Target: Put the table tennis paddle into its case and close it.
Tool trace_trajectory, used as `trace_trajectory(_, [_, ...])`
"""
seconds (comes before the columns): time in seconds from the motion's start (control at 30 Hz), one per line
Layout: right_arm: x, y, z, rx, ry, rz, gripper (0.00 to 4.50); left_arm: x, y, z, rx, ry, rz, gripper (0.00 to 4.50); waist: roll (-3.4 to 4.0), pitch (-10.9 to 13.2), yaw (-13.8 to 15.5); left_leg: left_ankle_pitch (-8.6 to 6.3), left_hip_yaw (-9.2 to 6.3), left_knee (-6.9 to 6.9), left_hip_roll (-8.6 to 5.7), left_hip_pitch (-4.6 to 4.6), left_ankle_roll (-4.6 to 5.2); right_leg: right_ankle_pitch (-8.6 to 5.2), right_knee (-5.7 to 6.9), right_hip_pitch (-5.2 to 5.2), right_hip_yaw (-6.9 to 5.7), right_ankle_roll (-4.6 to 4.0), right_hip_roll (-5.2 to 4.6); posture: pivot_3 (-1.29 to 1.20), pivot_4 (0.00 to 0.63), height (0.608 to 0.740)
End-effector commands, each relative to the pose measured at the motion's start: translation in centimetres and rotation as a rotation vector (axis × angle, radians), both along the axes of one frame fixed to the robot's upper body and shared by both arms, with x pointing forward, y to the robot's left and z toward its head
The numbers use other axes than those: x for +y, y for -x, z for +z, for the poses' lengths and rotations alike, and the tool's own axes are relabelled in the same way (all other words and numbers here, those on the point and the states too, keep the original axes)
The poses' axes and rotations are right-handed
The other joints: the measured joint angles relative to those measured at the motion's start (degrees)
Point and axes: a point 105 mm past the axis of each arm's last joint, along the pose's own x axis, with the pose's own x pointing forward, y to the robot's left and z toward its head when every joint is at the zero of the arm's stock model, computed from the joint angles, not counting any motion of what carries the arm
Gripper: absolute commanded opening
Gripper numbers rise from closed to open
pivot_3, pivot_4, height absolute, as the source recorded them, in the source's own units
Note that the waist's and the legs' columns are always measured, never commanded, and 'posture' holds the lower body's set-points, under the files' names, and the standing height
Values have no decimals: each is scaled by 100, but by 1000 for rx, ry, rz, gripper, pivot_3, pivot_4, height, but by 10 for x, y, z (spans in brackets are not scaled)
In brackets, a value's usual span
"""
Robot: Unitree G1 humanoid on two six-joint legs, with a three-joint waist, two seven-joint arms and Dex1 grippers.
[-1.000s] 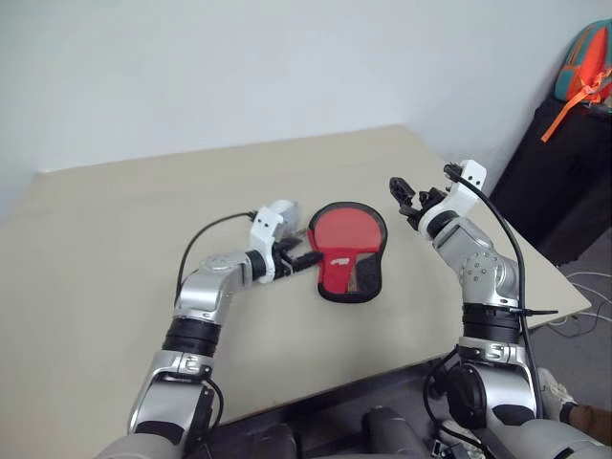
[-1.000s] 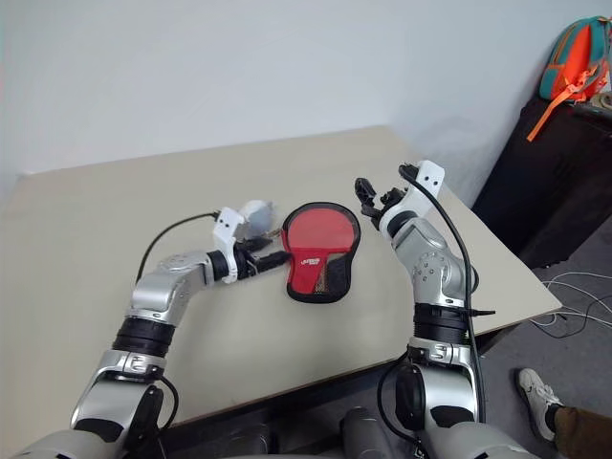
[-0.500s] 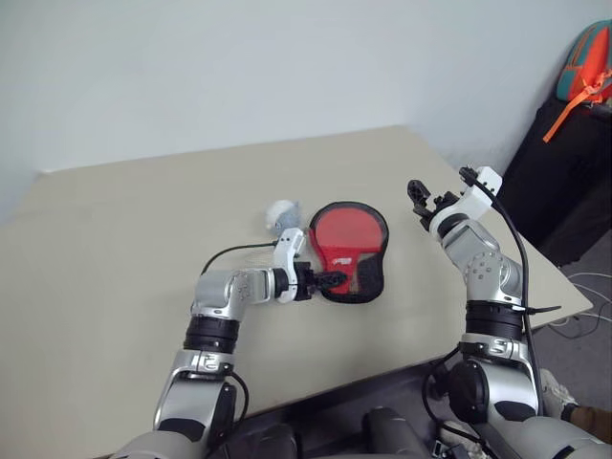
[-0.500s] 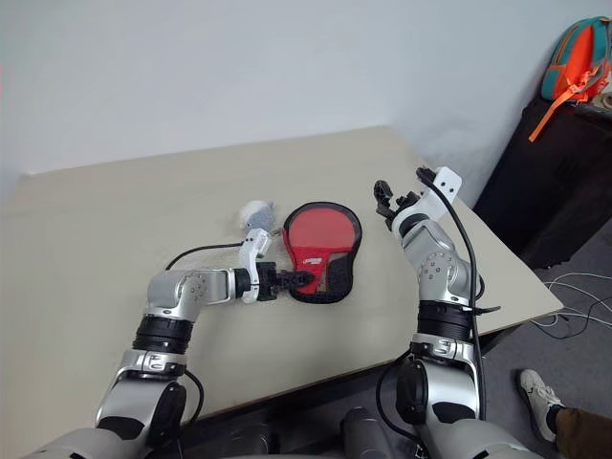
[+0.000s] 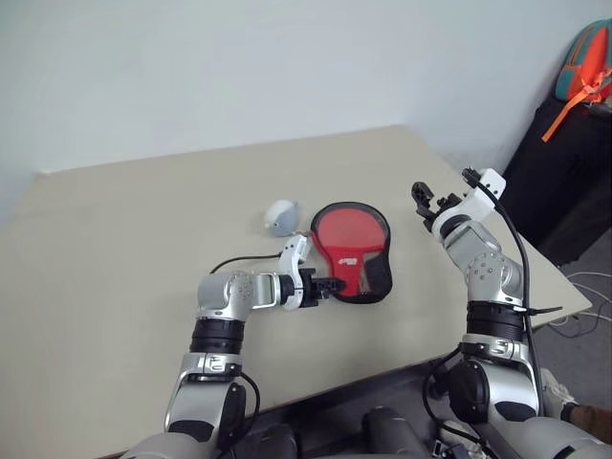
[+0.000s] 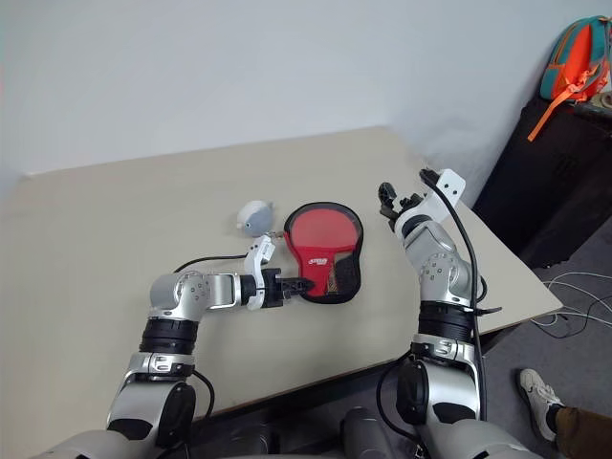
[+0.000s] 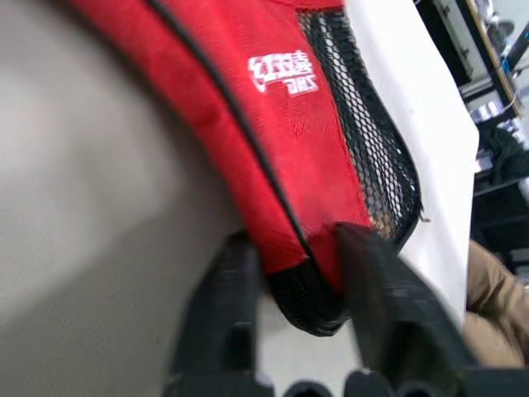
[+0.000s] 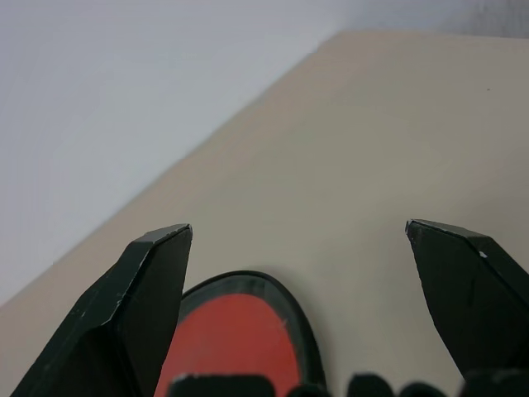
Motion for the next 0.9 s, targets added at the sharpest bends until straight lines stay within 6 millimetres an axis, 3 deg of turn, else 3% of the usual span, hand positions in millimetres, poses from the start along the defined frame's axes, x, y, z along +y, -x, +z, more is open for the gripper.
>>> trace_trajectory(0.03, [-7, 0, 13, -47, 23, -35, 4500, -2, 4, 17, 30, 115, -6, 10, 0, 0, -1, 0, 0, 0, 0, 0, 0, 0, 0, 0, 0, 0, 0, 0, 0, 740])
trace_trajectory(0.2, [-6, 1, 15, -56, 31, -21, 4500, 2, 43, 21, 100, 160, -152, 10, 2, 1, -59, 0, -3, -6, 0, 1, 0, 0, 0, -1, 0, -1, 1, 0, 0, 740])
trace_trajectory(0.37, [-6, 2, 12, -39, 37, -7, 4500, 16, 70, 32, 102, 190, -244, 10, 3, 2, -98, 0, -7, -3, 1, 0, 0, 0, 2, -1, -1, -1, 2, 0, 0, 740])
trace_trajectory(0.6, [4, 3, 10, -16, 76, 67, 4500, 51, 111, 27, 211, 168, -307, 10, 10, 6, -159, -1, -15, -4, 5, -2, 0, -3, 3, -8, -3, -5, 6, 0, 0, 740])
trace_trajectory(0.77, [14, 5, 12, -14, 112, 121, 4500, 69, 124, 16, 331, 153, -268, 10, 11, 6, -144, -1, -15, -4, 5, -2, 0, -8, 3, -8, -4, -13, 6, 0, 0, 740])
trace_trajectory(0.9, [14, 6, 10, -5, 121, 132, 4500, 69, 124, 25, 230, 168, -226, 10, 10, 6, -139, -1, -14, -4, 5, -6, 0, -8, 1, -10, -5, -14, 6, 0, 0, 740])
